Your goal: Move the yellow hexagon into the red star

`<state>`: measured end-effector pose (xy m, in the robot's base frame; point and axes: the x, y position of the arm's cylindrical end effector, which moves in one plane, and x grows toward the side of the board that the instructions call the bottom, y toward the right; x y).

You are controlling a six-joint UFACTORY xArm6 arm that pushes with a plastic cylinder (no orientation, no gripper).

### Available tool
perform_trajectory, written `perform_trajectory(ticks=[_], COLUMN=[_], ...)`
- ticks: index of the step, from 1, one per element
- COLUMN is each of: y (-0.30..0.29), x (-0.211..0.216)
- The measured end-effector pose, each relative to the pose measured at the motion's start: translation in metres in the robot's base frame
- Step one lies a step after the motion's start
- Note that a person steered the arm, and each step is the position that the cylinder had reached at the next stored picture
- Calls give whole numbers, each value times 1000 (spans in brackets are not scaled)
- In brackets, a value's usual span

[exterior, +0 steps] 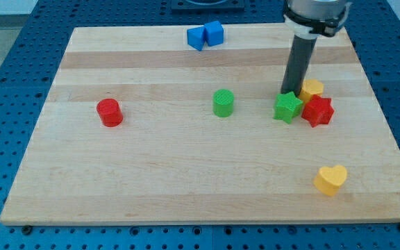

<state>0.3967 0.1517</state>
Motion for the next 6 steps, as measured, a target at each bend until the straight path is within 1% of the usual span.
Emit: perform_trajectory(ticks=[2,3,4,5,6], y=[16,22,47,65,60], x=[-4,-27,-35,-35,-35])
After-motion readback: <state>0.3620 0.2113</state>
